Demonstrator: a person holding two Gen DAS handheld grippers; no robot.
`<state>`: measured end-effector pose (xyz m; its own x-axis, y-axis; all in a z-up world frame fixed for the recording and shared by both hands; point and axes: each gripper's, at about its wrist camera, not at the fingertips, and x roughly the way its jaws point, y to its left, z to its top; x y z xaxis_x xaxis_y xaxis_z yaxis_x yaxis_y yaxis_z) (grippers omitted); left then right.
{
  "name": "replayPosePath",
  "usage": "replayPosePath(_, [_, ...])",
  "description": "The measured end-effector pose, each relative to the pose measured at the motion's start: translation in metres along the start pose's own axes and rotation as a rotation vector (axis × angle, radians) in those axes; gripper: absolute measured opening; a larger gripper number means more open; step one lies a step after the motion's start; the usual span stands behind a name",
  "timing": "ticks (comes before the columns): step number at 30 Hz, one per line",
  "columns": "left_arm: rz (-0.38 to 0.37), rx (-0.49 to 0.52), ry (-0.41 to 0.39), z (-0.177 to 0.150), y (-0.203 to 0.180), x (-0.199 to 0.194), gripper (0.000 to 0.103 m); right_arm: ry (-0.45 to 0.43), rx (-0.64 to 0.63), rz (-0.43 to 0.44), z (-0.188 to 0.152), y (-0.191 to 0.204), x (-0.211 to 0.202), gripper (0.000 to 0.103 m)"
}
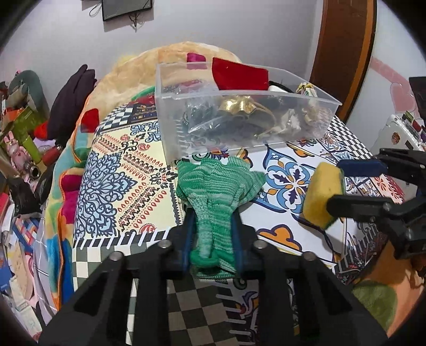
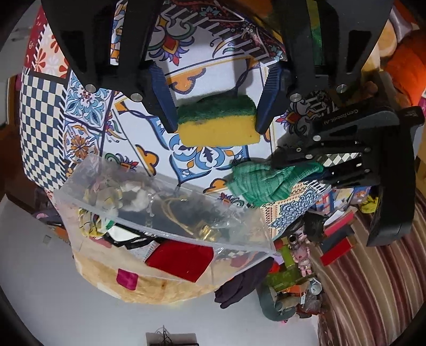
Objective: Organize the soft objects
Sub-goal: 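Grasp the green knit glove with the left tool while the right grasps the sponge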
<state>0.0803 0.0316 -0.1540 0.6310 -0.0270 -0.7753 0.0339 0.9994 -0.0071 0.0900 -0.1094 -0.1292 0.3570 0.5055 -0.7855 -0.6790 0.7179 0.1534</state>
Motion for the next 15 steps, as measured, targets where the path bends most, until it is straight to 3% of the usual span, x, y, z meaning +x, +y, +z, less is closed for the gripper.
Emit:
replayPosePath(2, [0.005,0.008,-0.016,0.001,-0.001,-0.005,0.016,-0.017,0.001,-0.010,0.002,-0.002,-0.004,0.056])
replayPosePath(15, [0.003,0.032,-0.205,0.038,-0.009,-0.061,0.015,-0.189,0.037,-0.092,0.030,-0.013,-0.051,0.055])
